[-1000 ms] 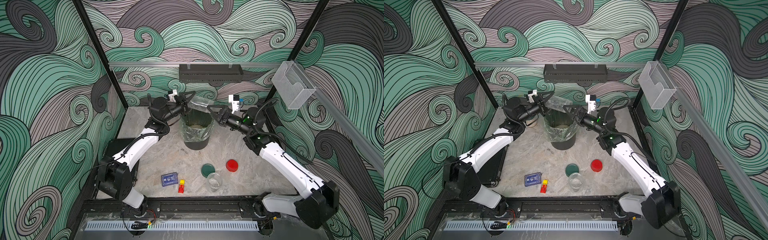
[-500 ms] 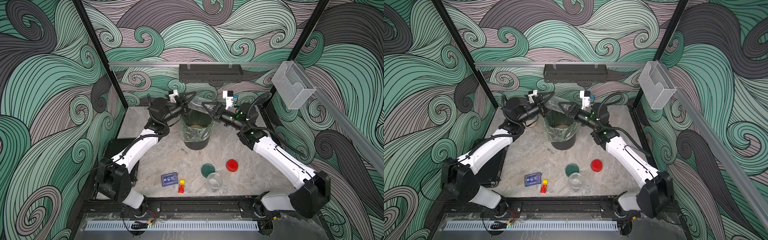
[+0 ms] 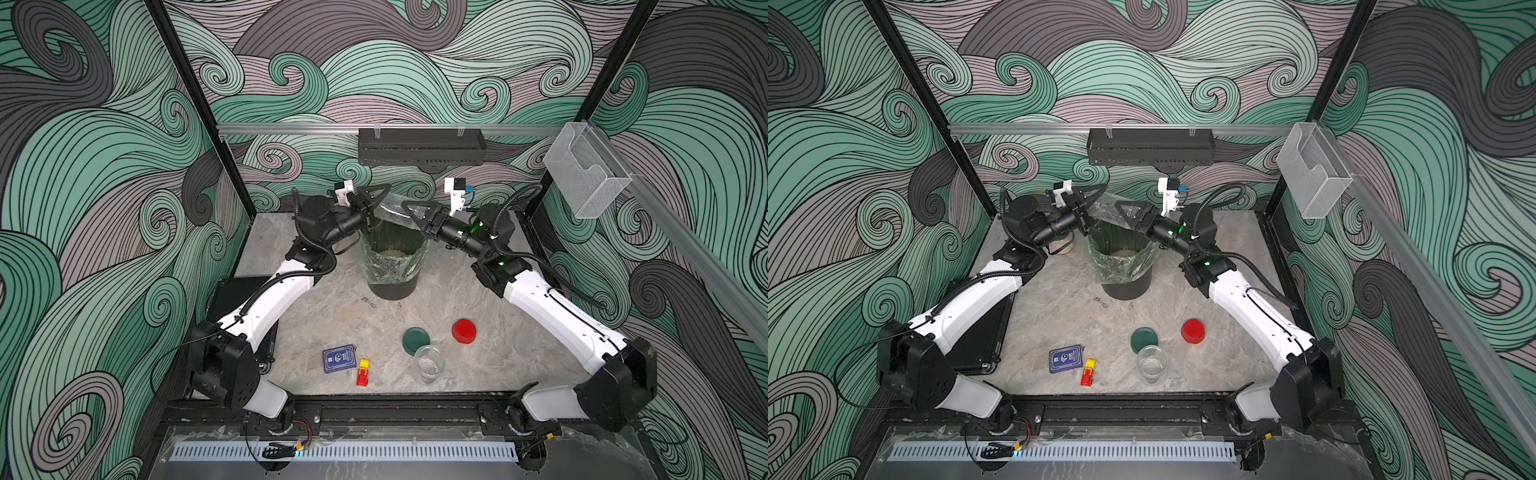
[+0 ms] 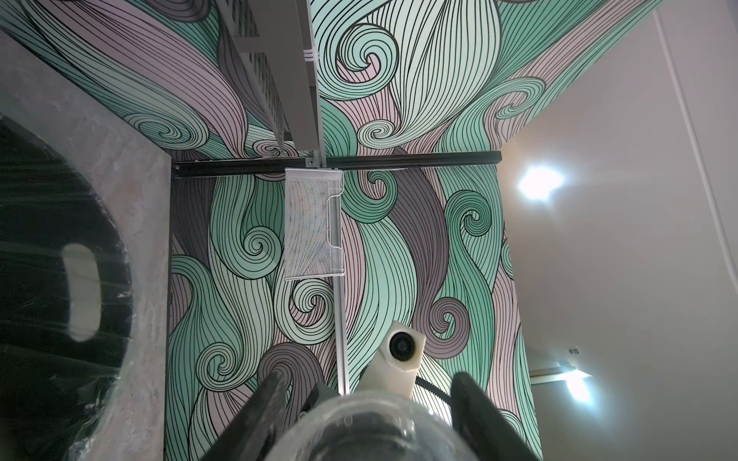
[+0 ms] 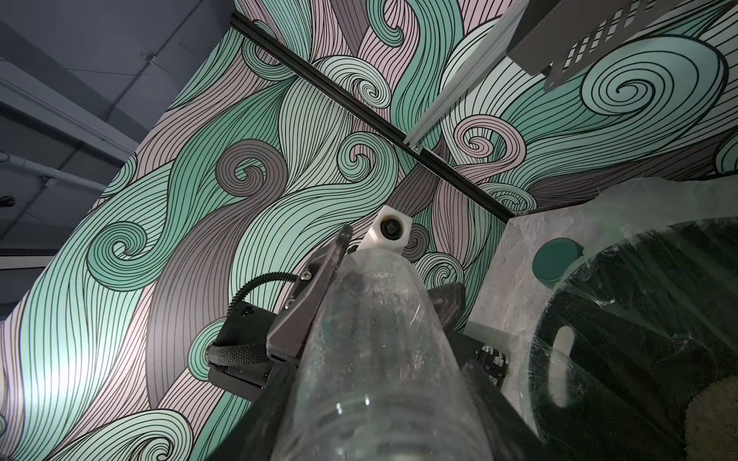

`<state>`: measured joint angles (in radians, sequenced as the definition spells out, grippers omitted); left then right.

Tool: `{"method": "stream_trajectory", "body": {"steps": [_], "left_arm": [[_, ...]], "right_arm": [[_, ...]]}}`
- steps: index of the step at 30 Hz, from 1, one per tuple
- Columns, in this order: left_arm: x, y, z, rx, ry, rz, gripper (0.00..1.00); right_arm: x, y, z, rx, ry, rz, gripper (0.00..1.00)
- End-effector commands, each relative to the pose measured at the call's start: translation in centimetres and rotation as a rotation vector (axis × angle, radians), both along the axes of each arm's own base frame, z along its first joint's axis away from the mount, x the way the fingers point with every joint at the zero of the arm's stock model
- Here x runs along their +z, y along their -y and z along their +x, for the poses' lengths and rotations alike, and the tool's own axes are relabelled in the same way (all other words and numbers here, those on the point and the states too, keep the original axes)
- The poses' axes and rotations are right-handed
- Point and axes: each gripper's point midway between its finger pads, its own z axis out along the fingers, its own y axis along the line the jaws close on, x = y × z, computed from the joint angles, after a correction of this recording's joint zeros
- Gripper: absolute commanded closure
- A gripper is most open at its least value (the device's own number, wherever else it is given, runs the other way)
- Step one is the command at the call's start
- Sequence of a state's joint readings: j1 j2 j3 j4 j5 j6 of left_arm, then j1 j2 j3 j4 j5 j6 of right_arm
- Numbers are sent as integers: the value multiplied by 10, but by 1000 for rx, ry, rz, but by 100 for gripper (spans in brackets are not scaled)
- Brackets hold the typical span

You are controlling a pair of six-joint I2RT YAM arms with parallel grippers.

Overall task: Empty expired oatmeal from jars
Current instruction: Place the jar at the center of the board.

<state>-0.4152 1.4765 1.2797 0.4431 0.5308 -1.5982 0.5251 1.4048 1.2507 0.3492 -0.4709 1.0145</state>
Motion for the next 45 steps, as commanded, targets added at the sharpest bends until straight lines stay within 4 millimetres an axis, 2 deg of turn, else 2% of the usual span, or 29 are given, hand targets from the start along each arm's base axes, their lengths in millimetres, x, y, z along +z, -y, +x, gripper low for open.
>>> {"method": "stream_trajectory", "body": {"steps": [1,4,5,9,11,14,18,21,24,30,35,39,45], "left_arm": [[33,-9,-28,10,153,55,38],[22,-21,-40,66,193,175,10],[17,-26,-44,88,206,231,3],[-7,-59,-64,188,271,534,1],[-16,-70,-72,212,284,621,1],[-25,-74,-84,187,301,680,1],[-50,-78,-94,144,282,768,1],[-68,-83,-97,132,263,822,1],[-81,-87,-97,128,245,866,1],[-93,-87,-97,111,222,885,1],[-98,-90,-99,115,213,886,1],[-101,-92,-100,117,211,887,1],[-106,-93,-100,110,199,885,1]], "right_arm": [[23,9,-7,-32,79,-1,44],[18,18,-17,-32,85,-54,46],[15,24,-21,-38,84,-84,47],[-14,57,-49,-97,82,-304,48],[-29,76,-67,-127,65,-423,48],[-66,116,-99,-183,-6,-651,48],[-114,179,-144,-258,-159,-947,48],[-145,202,-174,-233,-282,-1066,48],[-177,207,-194,-175,-387,-1121,48],[-224,197,-207,-80,-477,-1232,46],[-251,185,-207,-26,-498,-1334,44],[-271,173,-202,2,-497,-1355,43],[-295,165,-196,27,-499,-1392,39]]}}
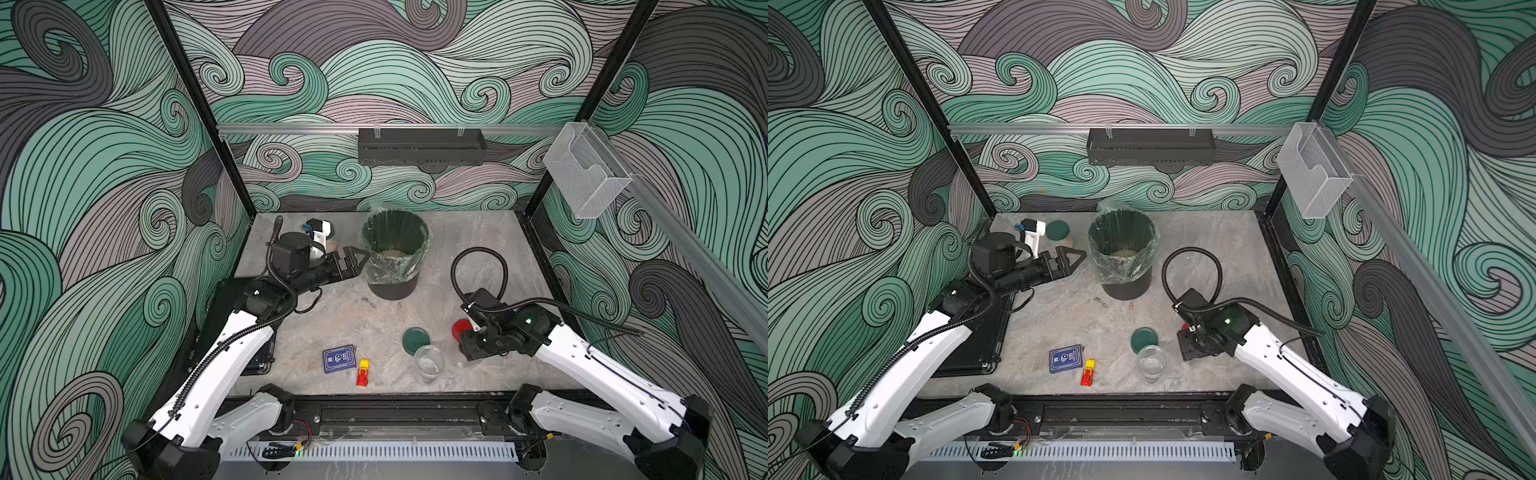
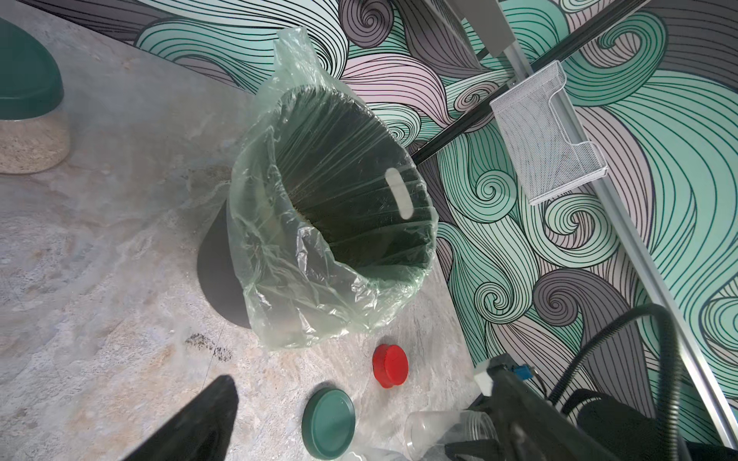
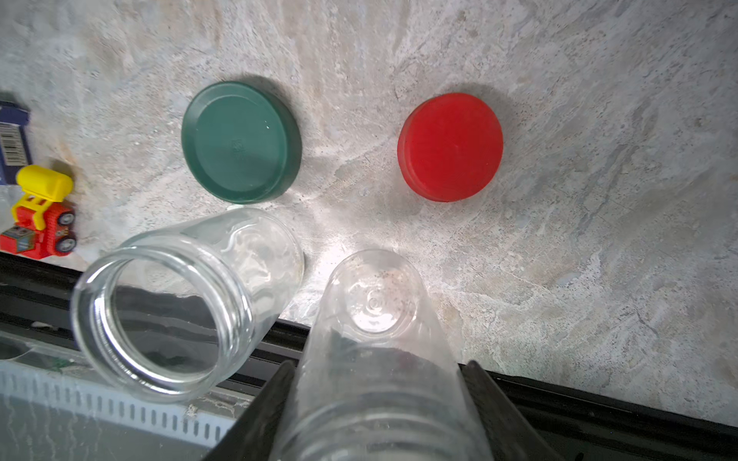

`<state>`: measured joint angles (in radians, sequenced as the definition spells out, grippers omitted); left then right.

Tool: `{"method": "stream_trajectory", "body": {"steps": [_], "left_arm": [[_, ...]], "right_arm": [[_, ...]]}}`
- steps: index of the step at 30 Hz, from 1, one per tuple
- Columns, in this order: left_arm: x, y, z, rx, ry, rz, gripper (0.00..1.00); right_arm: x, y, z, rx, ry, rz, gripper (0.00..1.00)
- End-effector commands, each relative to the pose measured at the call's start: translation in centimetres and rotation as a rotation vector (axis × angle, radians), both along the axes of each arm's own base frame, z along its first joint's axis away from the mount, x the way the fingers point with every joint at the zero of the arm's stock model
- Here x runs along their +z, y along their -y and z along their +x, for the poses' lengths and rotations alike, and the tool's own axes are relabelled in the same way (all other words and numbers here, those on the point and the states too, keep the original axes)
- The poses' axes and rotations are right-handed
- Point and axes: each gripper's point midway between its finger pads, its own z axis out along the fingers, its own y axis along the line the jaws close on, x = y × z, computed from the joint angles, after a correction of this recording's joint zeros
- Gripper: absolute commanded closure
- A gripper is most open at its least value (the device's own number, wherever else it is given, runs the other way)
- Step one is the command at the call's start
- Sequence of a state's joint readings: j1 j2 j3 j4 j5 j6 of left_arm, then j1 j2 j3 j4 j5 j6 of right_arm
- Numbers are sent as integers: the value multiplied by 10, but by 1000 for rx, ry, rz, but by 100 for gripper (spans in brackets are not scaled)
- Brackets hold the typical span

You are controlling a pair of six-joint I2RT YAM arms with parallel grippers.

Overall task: Empty expired oatmeal from jars
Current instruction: Place the jar at the center of the board.

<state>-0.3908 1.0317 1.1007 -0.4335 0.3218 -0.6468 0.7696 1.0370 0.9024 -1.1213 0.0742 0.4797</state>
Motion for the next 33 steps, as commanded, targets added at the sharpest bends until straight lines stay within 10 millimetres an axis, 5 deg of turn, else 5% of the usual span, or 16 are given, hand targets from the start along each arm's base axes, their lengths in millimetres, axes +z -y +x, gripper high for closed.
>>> {"method": "stream_trajectory", "body": {"steps": [1,21,28,33], "left_arm": [[2,-4,-2,4,18,4,1],[-7,-3,0,-2,3,-13,1],[-11,-6,-2,11,7,-16,1],[-17,-2,-1,-11,-12,-20,1]], "right_arm": [[-4,-5,11,-3,48,4,39],[-29,-8,19,30,35,-46,24],[-21,-9,22,49,65,-36,16],[14,-13,30,103,160,1,1]]}}
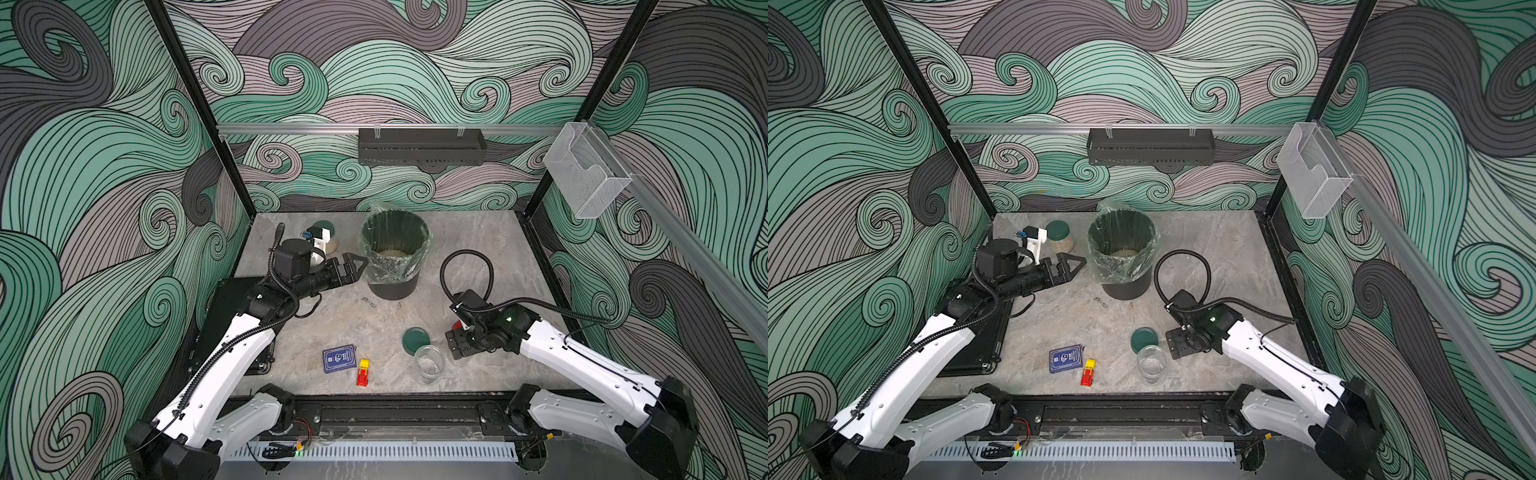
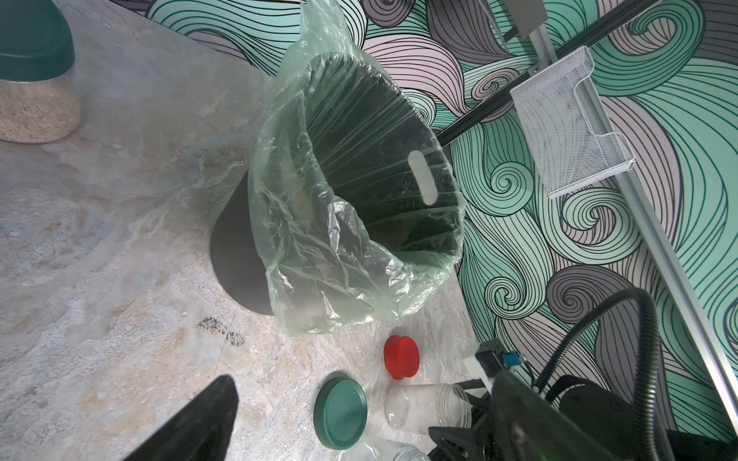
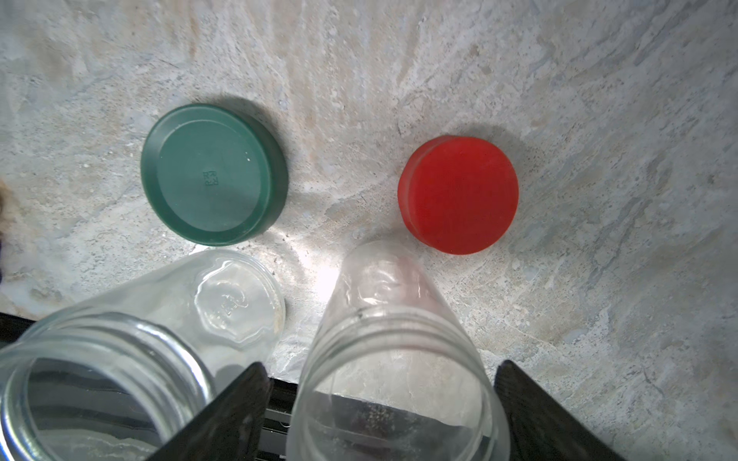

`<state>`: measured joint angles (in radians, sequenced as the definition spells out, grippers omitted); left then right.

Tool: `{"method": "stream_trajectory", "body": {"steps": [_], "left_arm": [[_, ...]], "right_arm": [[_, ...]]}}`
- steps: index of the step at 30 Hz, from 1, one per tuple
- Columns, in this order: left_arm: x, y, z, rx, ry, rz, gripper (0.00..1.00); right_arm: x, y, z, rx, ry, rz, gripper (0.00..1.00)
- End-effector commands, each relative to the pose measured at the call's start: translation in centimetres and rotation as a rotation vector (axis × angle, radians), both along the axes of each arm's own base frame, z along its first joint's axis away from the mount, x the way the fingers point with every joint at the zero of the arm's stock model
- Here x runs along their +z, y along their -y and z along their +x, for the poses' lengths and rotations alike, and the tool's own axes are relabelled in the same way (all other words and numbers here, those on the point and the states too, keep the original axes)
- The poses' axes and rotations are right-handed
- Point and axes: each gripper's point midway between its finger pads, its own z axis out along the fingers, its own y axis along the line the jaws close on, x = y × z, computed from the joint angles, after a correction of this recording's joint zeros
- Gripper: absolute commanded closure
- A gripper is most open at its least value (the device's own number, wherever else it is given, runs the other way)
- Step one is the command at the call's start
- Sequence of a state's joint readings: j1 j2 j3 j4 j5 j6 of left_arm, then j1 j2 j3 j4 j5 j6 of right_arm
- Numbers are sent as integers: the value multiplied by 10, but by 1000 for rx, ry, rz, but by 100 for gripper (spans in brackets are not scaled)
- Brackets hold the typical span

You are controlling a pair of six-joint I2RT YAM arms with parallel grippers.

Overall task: Empty expired oatmeal from jars
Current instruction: Place the jar at the center of the board, then move the trash bin to the center of the board.

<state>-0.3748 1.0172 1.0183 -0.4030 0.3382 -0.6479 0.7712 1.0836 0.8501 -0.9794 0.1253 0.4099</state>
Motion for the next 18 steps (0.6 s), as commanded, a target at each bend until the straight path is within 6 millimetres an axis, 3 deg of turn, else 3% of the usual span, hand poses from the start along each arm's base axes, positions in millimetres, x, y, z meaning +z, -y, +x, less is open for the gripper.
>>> {"method": "stream_trajectory", "body": {"steps": [1,6,9,13,18], "left_arm": [[8,3,1,-17,23,-31,1],[8,18,11,-66,26,-80,1],[3,27,22,-81,-1,-101,1],[0,36,40,-89,-25,-102,1],[-7,55,61,-133,-73,-110,1]], "right_arm": [[39,-2,13,37,120,38,1],[107,-23,37,145,337,164,1],[137,-38,51,179,425,227,1],[156,-55,66,207,480,284,1],[162,-67,80,225,509,320,1]]}}
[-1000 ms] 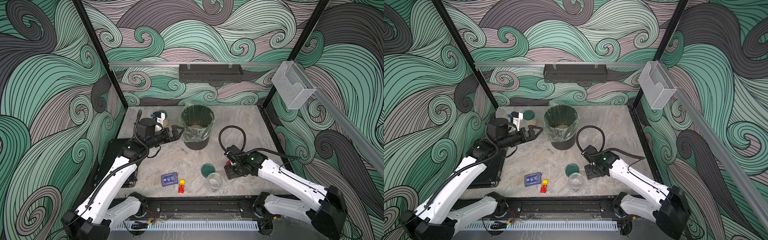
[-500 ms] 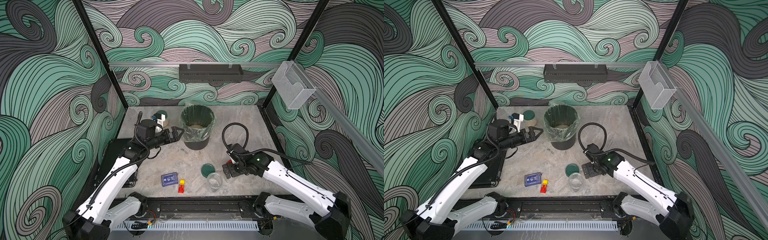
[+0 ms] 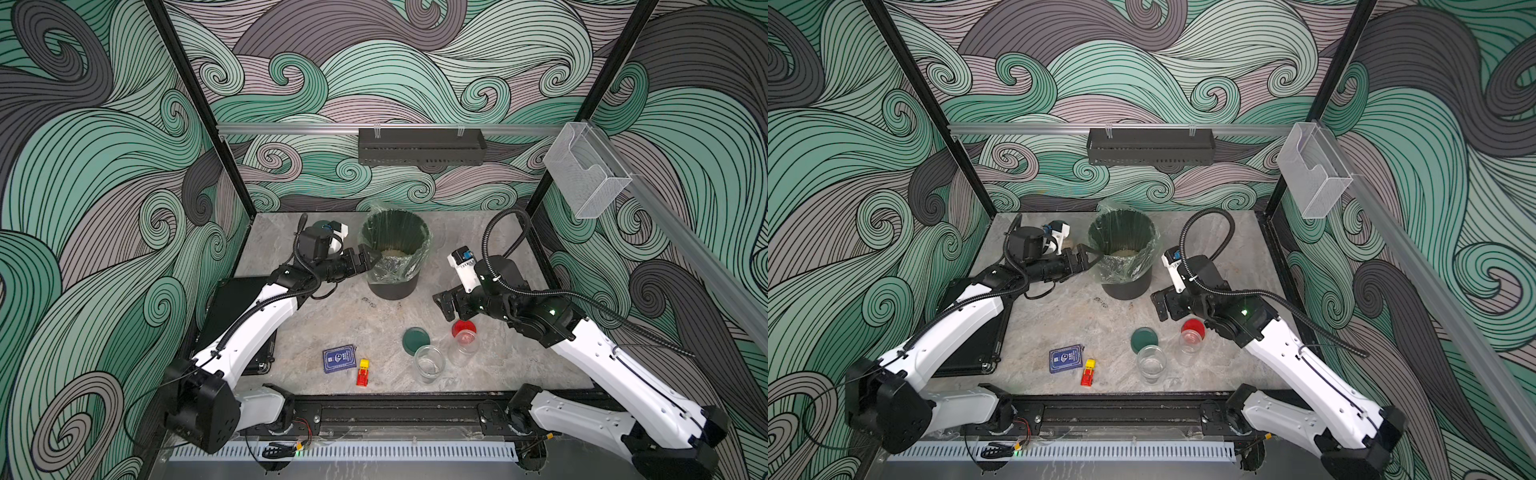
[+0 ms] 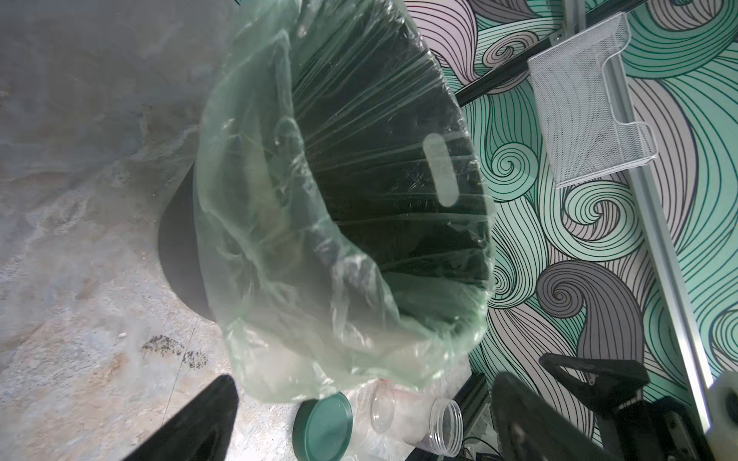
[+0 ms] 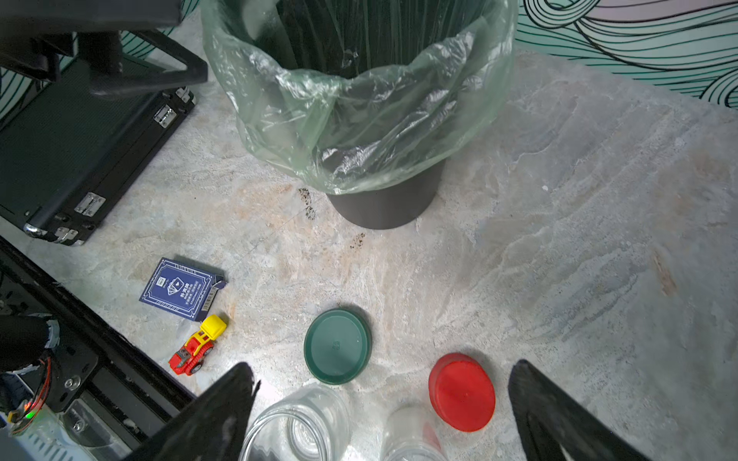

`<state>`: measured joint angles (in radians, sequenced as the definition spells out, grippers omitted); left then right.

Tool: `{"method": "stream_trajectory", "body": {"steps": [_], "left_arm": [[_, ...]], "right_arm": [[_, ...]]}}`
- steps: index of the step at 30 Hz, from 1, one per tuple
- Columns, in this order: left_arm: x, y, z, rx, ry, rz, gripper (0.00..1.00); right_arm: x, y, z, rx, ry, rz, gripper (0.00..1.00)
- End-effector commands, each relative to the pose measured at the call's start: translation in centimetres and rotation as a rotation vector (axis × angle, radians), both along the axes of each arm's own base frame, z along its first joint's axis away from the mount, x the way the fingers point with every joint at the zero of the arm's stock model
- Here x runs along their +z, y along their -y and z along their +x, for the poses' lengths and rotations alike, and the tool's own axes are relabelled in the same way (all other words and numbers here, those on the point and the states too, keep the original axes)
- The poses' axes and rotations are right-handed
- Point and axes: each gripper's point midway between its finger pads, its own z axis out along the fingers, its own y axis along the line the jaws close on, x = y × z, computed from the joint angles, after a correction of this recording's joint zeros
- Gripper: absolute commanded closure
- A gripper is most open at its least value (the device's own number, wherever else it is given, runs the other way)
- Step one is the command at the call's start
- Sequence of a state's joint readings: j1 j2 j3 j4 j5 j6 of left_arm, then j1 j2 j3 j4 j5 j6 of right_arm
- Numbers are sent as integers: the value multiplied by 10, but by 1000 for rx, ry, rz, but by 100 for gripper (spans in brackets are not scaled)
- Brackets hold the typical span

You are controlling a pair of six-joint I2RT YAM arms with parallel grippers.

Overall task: Empty expired oatmeal from jars
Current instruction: Move the trash bin to the center of the board, then pick up the jar from the center of the board.

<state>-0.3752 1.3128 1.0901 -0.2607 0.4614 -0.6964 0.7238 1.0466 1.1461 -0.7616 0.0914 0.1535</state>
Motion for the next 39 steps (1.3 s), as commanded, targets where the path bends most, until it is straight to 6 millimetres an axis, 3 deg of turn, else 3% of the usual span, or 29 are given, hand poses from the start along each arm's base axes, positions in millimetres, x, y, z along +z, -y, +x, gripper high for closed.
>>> {"method": "stream_trajectory", "body": {"steps": [1,13,16,18,23,26,31,39], "left_arm": [[30,19,13,-59,44,-65,1],[16,81,31,-172,-16,-89,1],[18,80,29,-184,-21,-55,1],[14,57,24,-142,-20,62,1],[-1,-51,25,159,-30,453,1],[-1,-88,35,243,-39,560,1],[-21,-127,90,345,-115,743,1],[-41,-154,180,436,-173,988,1]], "right_arm": [[16,-11,12,36,62,46,1],[11,-10,27,28,73,76,1],[12,-12,30,27,76,82,1],[17,-15,30,41,80,97,1],[49,-39,20,80,183,114,1],[58,-56,18,132,214,107,1],[67,-78,21,194,222,113,1],[58,-90,37,179,213,90,1]]}}
